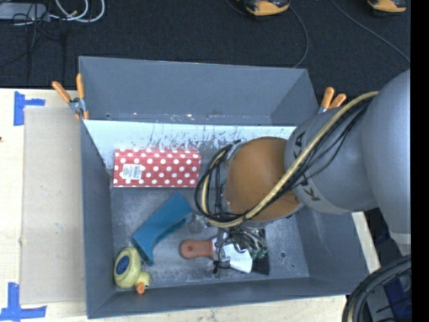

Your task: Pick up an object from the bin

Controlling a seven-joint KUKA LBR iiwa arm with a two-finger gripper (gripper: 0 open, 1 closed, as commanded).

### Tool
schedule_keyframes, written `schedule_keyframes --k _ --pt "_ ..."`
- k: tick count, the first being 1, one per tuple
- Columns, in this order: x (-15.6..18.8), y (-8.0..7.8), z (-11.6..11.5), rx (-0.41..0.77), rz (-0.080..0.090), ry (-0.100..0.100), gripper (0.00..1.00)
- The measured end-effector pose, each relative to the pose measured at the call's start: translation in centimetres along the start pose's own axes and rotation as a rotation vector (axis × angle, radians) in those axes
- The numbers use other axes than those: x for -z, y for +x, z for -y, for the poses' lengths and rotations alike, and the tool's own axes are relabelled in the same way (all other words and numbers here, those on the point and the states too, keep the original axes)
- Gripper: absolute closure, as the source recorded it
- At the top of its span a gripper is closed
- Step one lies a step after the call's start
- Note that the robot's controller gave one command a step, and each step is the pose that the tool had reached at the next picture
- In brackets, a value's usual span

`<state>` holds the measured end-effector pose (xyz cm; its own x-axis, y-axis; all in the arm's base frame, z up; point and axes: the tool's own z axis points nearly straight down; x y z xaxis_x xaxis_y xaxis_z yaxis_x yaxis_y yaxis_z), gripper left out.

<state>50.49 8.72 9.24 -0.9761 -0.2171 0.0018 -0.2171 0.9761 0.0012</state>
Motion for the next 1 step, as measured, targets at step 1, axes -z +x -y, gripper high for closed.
schedule_keyframes --k 1 --pt "-2.30 2.19 2.18 -0.231 0.008 -0.002 1.00"
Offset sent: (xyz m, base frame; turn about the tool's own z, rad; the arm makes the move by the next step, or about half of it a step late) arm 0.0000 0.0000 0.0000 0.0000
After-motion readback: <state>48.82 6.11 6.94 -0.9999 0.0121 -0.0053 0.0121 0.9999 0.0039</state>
